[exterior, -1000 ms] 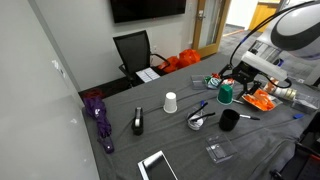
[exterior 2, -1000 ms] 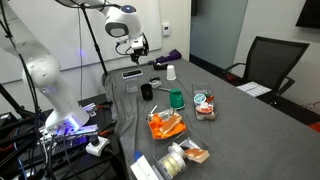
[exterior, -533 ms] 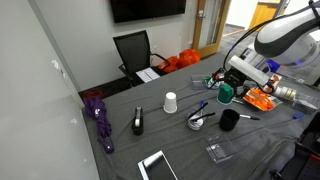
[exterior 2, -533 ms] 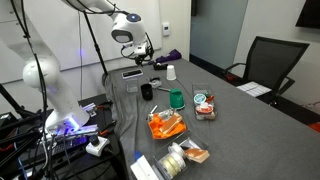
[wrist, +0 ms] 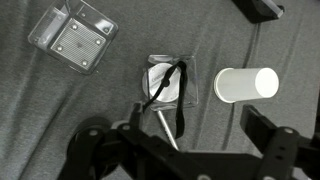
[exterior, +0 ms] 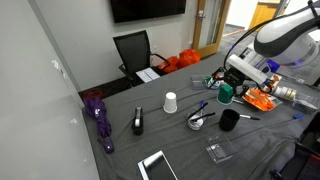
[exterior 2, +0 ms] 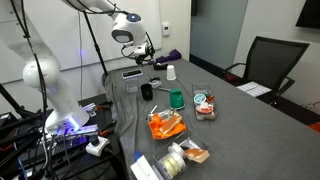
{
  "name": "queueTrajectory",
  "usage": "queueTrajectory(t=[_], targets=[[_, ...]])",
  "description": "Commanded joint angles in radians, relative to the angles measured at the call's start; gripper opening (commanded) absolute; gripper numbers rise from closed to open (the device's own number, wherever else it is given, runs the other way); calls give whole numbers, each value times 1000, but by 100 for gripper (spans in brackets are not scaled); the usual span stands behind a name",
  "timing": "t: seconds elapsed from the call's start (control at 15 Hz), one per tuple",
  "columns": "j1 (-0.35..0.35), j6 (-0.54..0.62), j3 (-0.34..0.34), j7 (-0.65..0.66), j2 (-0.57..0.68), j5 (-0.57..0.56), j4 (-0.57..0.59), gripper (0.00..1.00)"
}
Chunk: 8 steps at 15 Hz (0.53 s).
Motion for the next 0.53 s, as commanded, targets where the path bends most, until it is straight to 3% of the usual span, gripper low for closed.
queueTrajectory(t=[0.0,0.47], targets=[[4,38,1,116,57,2,19,100],[29,91,-1,416,175,-47,34,100]])
